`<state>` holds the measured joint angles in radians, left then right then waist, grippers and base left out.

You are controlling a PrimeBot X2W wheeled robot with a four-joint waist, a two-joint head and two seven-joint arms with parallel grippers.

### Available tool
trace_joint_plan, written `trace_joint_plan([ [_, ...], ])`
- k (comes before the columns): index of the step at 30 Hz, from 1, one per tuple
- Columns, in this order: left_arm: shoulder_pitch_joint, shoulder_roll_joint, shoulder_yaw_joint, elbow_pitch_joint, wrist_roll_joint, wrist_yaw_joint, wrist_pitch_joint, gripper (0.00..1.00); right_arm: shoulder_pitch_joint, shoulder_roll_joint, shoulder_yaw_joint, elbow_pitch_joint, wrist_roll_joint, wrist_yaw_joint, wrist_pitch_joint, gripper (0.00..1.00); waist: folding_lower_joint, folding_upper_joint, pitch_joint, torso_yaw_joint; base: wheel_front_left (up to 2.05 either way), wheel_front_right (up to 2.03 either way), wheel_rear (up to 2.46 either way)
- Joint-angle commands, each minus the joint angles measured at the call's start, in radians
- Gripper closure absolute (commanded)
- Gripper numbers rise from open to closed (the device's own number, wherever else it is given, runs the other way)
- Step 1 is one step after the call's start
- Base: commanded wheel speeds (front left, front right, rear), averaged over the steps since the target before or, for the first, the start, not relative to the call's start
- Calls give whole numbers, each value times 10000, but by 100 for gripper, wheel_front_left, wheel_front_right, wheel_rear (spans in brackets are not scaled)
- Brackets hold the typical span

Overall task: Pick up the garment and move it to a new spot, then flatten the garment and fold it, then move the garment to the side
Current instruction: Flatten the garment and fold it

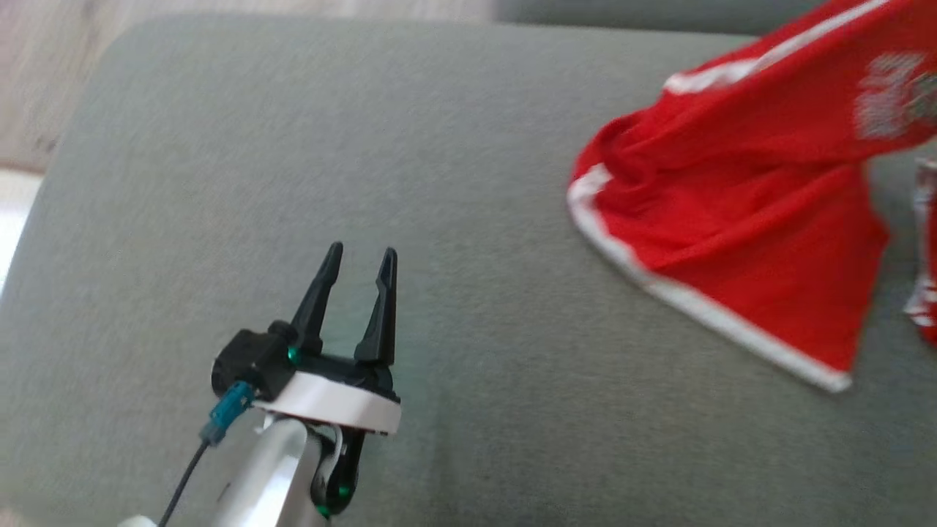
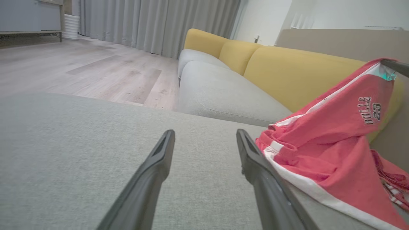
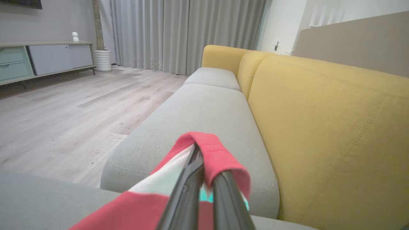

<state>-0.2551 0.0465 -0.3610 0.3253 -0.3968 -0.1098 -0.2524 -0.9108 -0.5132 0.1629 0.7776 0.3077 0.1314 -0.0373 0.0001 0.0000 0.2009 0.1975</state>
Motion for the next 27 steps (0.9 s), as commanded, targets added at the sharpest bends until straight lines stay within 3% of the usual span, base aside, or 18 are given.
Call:
trace_joint_plan([
  [1,-399,39,200,-354,-86,105,-93,0,-758,-314,16,96,-231,-7,-243,100,-1,0,748,706,0,0,0],
  [6,-508,39,146,-518,-394,272,-93,0,-2243,-365,62,1145,-630,-7,-751,100,-1,0,1175,1017,0,0,0],
  [7,-502,39,137,-538,-447,304,-93,0,-2400,-302,292,1292,-702,-7,-755,54,-1,0,1227,1032,0,0,0],
  [8,-495,38,109,-549,-482,324,-93,0,-2527,-252,495,1438,-728,-7,-768,0,-1,0,1257,1036,0,0,0],
  [19,-524,38,192,-443,-334,366,-93,0,-2381,236,1337,2934,71,-7,-1364,0,-1,0,617,387,0,0,0],
  [27,-249,38,711,-416,-67,276,-93,0,-1228,993,1986,2641,1047,-7,-1675,0,-1,0,-301,-636,0,0,0],
])
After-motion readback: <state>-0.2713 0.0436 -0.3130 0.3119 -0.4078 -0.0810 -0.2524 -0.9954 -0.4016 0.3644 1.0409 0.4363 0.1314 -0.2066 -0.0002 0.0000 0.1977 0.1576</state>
